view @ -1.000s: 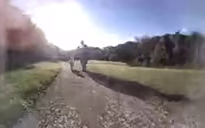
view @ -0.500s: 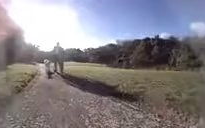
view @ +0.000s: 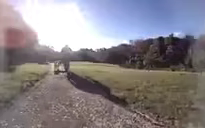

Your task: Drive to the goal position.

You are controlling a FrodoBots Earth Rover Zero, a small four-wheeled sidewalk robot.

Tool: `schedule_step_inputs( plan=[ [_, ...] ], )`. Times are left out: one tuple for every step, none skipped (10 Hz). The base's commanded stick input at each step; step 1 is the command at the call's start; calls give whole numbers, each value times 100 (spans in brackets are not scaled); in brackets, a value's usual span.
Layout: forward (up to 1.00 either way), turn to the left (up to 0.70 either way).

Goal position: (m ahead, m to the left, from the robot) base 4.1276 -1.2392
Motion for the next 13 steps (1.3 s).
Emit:
schedule_step_inputs(
  plan=[
    [50,3],
    [50,35],
    [50,46],
    [50,35],
    [50,20],
    [50,4],
    [50,2],
    [50,0],
    [50,0],
    [50,0],
    [50,0],
    [50,0],
    [50,1]
  ],
)
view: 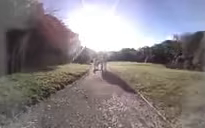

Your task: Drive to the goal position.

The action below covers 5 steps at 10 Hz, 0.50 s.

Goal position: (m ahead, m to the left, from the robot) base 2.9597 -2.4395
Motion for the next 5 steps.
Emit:
schedule_step_inputs(
  plan=[
    [50,2],
    [50,3],
    [50,4],
    [50,3],
    [50,3]
  ],
)
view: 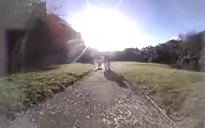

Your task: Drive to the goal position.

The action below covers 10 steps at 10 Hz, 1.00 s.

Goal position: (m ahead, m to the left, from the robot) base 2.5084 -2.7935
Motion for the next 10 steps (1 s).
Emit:
schedule_step_inputs(
  plan=[
    [50,3],
    [50,3],
    [50,3],
    [50,3],
    [50,3],
    [50,3],
    [50,3],
    [50,3],
    [50,3],
    [50,3]
  ],
)
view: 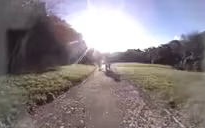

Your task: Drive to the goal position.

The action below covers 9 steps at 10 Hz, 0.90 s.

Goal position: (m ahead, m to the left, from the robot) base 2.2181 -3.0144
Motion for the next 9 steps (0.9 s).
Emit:
schedule_step_inputs(
  plan=[
    [49,3],
    [49,3],
    [48,3],
    [49,3],
    [50,3],
    [50,3],
    [50,3],
    [50,3],
    [50,3]
  ],
)
